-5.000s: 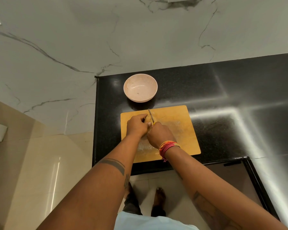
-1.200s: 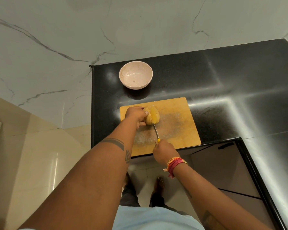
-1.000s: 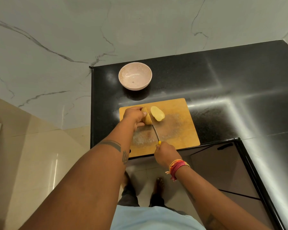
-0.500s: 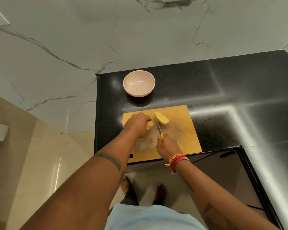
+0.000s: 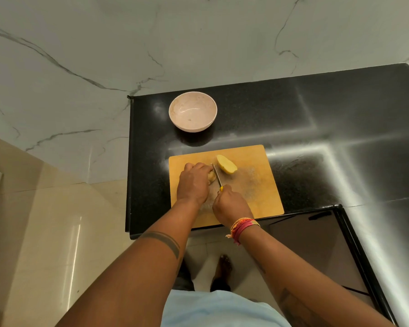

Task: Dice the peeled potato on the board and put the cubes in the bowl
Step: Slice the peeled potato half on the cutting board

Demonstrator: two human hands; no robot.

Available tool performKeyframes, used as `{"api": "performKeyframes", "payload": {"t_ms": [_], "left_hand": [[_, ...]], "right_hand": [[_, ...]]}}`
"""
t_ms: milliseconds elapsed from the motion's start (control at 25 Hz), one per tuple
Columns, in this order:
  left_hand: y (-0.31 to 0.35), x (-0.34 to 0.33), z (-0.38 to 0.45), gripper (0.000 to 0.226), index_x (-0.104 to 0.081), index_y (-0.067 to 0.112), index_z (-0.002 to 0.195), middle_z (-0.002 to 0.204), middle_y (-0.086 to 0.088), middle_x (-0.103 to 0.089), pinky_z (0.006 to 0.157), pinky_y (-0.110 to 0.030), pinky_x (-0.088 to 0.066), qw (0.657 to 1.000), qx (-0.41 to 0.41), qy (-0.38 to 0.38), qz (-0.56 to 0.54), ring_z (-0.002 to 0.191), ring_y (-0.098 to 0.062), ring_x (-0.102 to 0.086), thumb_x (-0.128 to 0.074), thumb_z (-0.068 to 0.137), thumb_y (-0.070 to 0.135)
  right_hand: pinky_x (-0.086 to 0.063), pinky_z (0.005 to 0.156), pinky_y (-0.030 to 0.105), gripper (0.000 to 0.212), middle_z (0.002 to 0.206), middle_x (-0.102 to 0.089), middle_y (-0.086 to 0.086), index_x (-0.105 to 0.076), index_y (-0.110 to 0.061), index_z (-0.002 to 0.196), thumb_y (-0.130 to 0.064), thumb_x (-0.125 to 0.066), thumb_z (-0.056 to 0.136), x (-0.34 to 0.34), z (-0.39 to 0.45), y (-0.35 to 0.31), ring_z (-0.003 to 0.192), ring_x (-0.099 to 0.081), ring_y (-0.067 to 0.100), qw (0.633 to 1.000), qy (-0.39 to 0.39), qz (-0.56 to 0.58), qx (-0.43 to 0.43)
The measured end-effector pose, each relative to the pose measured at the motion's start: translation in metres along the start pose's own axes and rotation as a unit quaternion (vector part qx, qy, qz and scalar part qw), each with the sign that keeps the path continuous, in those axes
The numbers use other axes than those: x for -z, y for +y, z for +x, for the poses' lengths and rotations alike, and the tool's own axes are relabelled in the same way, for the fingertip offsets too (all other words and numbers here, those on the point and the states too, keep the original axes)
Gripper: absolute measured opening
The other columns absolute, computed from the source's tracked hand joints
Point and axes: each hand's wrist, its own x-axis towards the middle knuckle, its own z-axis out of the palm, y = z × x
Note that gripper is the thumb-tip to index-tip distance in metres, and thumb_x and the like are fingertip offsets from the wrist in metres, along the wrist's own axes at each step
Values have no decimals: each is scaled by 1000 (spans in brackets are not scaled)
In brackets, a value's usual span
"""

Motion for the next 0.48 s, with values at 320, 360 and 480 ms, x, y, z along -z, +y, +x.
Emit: {"api": "performKeyframes", "payload": {"t_ms": [320,360,480], "left_hand": [[3,2,0,36,-64,26,132,130,6,-64,97,-36,-47,1000,17,2,-21,114,-22,-45,-54,100,13],[3,3,0,36,-65,26,132,129,5,-64,97,-36,-47,1000,16,-1,-22,115,-22,-45,-55,100,13],[2,5,1,35,-67,26,130,126,5,-65,96,-36,-47,1000,11,-4,-20,114,-22,-45,-58,98,13]], "right_hand": [[-43,65,37,25,95,-60,10,-57,-15,113,-25,-41,97,5,17,-19,80,-61,34,999,-3,-4,32],[-42,64,37,24,91,-57,6,-58,-18,111,-27,-43,95,4,24,-20,72,-57,28,1000,-3,-3,29],[-40,60,34,22,86,-58,3,-60,-21,105,-29,-43,93,-7,40,-13,59,-46,16,999,-26,-13,16]]}}
